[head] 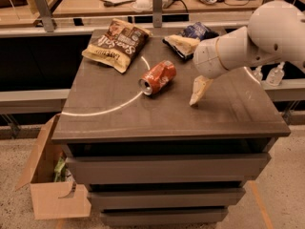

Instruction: Knock coke can over

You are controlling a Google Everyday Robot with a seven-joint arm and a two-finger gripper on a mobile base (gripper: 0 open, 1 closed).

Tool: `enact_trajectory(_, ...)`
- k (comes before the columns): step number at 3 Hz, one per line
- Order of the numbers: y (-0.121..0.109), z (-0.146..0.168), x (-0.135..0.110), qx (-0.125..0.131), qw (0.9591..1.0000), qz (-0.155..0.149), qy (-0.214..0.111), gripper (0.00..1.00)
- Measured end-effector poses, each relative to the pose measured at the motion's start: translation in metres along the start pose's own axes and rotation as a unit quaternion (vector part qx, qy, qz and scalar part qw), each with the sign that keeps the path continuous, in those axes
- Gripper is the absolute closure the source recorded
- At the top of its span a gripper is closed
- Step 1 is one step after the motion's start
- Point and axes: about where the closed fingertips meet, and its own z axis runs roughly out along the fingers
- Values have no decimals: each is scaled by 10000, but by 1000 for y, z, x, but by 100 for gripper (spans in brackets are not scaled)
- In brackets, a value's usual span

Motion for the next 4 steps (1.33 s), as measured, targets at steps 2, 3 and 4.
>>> enact_trajectory(2, -26, -23, -7, 1052, 9924, 623, 109, 0)
enact_trajectory(3, -39, -54, 0, 1634, 9828, 771, 395, 0)
enact_trajectory(4, -42, -87, 14, 1976, 9734, 820, 823, 0)
